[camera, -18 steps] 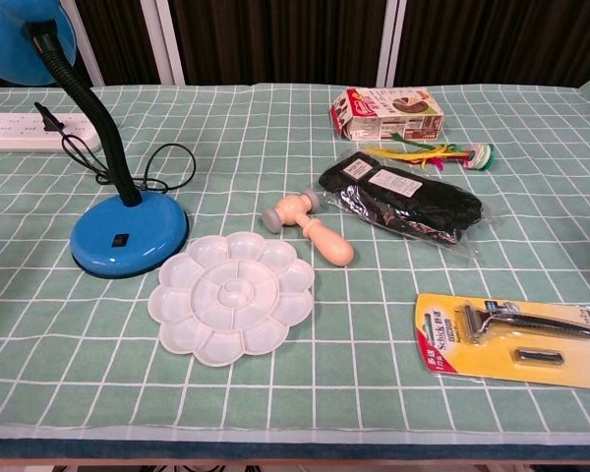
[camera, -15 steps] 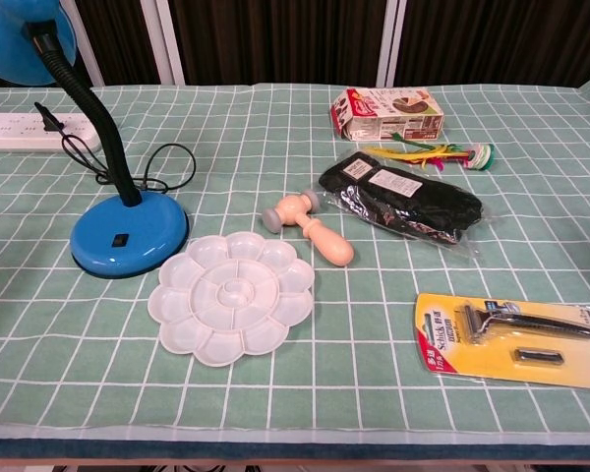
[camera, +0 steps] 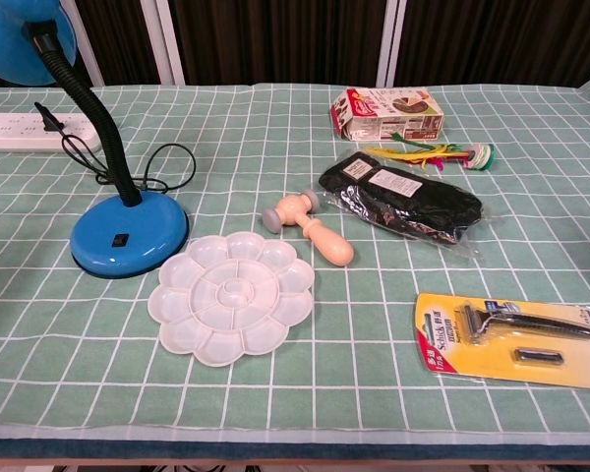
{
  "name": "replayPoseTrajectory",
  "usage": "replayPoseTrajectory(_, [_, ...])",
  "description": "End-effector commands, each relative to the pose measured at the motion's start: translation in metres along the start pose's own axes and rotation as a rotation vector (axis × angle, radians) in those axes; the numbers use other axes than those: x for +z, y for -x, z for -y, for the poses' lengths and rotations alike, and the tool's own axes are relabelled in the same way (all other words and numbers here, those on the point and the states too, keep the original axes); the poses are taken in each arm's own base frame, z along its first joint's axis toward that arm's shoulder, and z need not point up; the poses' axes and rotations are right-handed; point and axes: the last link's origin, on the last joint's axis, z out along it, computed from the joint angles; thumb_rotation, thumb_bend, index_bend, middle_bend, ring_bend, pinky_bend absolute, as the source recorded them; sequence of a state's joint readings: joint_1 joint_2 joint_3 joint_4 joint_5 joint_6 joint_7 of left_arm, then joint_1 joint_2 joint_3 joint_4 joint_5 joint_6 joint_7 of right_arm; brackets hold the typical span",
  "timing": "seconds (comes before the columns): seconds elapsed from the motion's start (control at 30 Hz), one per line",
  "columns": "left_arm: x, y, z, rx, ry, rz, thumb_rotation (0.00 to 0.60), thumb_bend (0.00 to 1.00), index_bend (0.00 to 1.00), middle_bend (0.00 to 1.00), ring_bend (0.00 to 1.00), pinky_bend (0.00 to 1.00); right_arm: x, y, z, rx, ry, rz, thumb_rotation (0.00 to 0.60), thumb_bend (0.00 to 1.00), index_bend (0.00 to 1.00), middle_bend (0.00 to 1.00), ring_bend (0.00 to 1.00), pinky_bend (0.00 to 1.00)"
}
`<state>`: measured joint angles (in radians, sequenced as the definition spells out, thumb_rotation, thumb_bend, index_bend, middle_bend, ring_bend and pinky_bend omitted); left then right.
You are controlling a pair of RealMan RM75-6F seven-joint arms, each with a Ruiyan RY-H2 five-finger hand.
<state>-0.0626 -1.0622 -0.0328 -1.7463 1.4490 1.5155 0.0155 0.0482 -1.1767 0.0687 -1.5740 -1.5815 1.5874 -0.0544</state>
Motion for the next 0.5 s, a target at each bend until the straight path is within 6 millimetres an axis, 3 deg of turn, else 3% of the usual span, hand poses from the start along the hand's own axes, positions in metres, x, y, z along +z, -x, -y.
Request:
replayPoseTrajectory(0.03, [0.000,0.000,-0.001,0.001,0.007,0.000,0.600,0.25,0.11,0.04,0.00,0.00,0.000,0.000,0.000,-0.003,0.000,0.002,0.600,0.17,0.12,0.03,0.02,0.00])
replayPoseTrajectory(0.23, [-0.001,0.002,-0.004,-0.014,0.020,0.007,0.600,0.28,0.10,0.08,0.04,0.03,0.000,-0.001,0.000,0.000,0.005,0.001,0.600,0.17,0.12,0.03,0.02,0.00])
replayPoseTrajectory(0.3, [0.001,0.002,-0.007,-0.022,0.034,-0.001,0.600,0.33,0.10,0.16,0.14,0.14,-0.001,-0.001,0.000,0.000,0.009,0.001,0.600,0.17,0.12,0.03,0.02,0.00])
replayPoseTrajectory(0.43, [0.005,0.009,-0.021,-0.060,0.102,-0.026,0.600,0.42,0.15,0.39,0.42,0.48,-0.001,0.000,0.000,0.001,0.012,0.000,0.600,0.17,0.12,0.03,0.02,0.00])
replayPoseTrajectory(0.5, [0.008,0.020,-0.032,-0.090,0.152,0.015,0.600,0.44,0.16,0.45,0.50,0.56,-0.001,0.000,0.001,0.004,0.010,-0.004,0.600,0.17,0.12,0.03,0.02,0.00])
